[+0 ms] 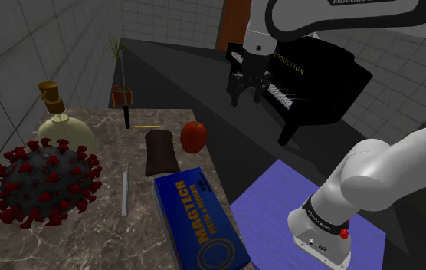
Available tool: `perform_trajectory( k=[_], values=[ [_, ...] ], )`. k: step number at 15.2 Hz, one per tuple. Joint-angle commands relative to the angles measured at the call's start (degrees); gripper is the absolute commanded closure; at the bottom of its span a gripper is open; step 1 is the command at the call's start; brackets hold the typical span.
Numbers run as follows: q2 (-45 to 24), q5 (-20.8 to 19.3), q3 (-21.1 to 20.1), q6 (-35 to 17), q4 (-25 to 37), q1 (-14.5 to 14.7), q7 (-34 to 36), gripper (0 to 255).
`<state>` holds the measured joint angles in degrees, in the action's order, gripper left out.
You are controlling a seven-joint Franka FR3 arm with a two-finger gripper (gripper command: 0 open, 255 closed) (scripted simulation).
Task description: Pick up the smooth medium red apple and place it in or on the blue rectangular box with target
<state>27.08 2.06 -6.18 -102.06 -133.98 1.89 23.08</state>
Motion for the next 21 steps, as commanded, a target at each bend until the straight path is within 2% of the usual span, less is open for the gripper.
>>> perform_trajectory(
  k=[1, 11, 19, 21],
  values=[
    [-3.5, 0.5, -1.3, -2.1, 1.5, 0.3, 2.2, 0],
    [-24.1, -0.5, -6.9, -9.5, 15.2, 2.0, 14.0, 0],
    [-25.7, -0.9, -7.0, -15.3, 10.9, 2.1, 14.3, 0],
    [-25.7, -0.9, -7.0, -15.3, 10.9, 2.1, 14.3, 0]
  ],
)
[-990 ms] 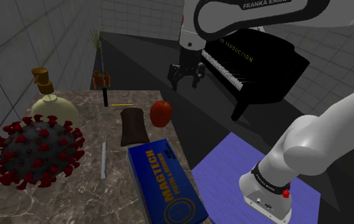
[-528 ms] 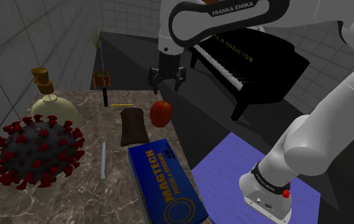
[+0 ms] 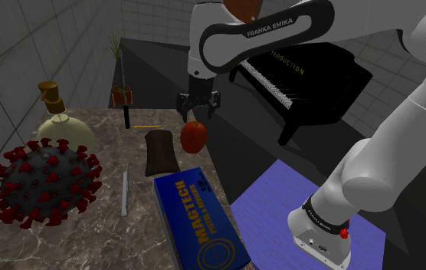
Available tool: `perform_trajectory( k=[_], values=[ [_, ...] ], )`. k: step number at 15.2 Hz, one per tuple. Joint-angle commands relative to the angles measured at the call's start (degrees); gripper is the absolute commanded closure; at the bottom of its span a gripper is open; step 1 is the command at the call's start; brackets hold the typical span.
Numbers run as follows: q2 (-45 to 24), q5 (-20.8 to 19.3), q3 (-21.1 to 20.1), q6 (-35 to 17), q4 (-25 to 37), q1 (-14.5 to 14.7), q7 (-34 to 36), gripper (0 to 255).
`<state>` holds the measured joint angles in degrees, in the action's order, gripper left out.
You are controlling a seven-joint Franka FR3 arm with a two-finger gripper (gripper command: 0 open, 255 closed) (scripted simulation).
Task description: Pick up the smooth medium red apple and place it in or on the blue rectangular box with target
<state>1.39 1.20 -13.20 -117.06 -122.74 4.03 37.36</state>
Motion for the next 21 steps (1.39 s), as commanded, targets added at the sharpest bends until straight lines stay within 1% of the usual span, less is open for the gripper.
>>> perform_trajectory(
  k=[1, 6, 7, 16, 21],
  values=[
    [0.0, 0.0, 0.0, -0.3, -0.3, 0.0, 0.0, 0],
    [0.0, 0.0, 0.0, -0.3, -0.3, 0.0, 0.0, 0],
    [0.0, 0.0, 0.0, -0.3, -0.3, 0.0, 0.0, 255],
    [0.0, 0.0, 0.0, -0.3, -0.3, 0.0, 0.0, 255],
    [1.5, 0.3, 0.1, 3.5, 2.1, 0.0, -0.2, 255]
  ],
)
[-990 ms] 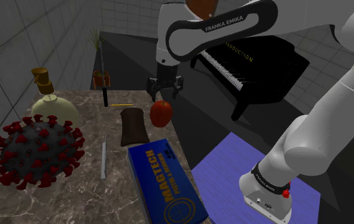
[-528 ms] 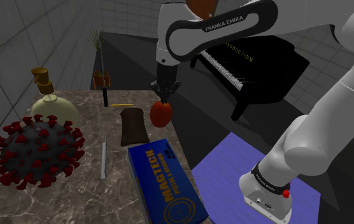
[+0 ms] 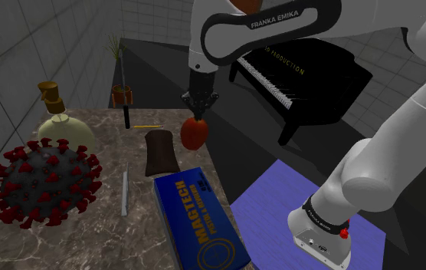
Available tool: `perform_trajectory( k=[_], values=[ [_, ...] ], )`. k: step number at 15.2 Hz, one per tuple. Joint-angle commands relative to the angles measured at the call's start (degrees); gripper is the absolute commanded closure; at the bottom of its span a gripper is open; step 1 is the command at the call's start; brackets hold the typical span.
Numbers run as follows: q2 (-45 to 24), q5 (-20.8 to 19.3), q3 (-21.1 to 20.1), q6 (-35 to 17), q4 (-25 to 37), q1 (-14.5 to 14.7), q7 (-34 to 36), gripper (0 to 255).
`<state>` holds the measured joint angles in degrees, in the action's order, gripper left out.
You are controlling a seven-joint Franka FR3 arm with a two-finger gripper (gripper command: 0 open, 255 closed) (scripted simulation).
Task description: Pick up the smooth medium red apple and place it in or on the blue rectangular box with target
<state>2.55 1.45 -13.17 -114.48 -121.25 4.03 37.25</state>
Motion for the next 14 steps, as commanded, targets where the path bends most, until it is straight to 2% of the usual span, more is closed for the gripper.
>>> perform_trajectory(
  k=[1, 14],
  values=[
    [0.6, 0.1, 0.1, 1.6, 1.1, -0.1, -0.2, 255],
    [2.7, 0.5, 0.3, 11.5, 8.8, -0.2, -0.4, 255]
  ],
)
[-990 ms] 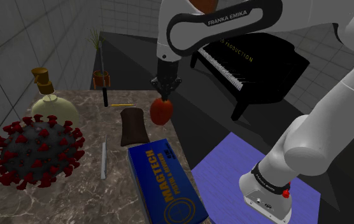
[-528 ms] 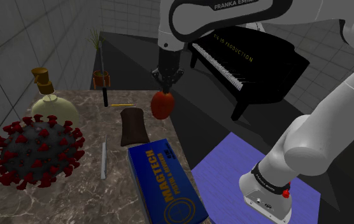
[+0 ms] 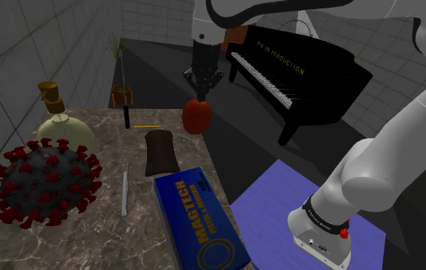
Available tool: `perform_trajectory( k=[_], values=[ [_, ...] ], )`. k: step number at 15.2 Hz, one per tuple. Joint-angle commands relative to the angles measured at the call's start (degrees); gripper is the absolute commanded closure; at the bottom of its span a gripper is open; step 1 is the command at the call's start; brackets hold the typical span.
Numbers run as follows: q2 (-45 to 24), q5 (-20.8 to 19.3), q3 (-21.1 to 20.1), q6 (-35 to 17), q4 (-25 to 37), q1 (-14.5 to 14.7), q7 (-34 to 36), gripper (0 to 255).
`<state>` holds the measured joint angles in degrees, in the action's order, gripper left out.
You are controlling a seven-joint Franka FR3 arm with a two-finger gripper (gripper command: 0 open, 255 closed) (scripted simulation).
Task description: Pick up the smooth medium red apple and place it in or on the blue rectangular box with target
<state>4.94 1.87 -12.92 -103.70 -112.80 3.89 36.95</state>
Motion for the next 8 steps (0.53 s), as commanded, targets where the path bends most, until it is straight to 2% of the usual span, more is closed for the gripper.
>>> perform_trajectory(
  k=[1, 8],
  values=[
    [0.4, 0.1, 0.1, 1.5, 1.1, 0.0, -0.1, 255],
    [0.6, 0.1, 0.1, 6.9, 6.3, -0.1, 0.0, 255]
  ],
)
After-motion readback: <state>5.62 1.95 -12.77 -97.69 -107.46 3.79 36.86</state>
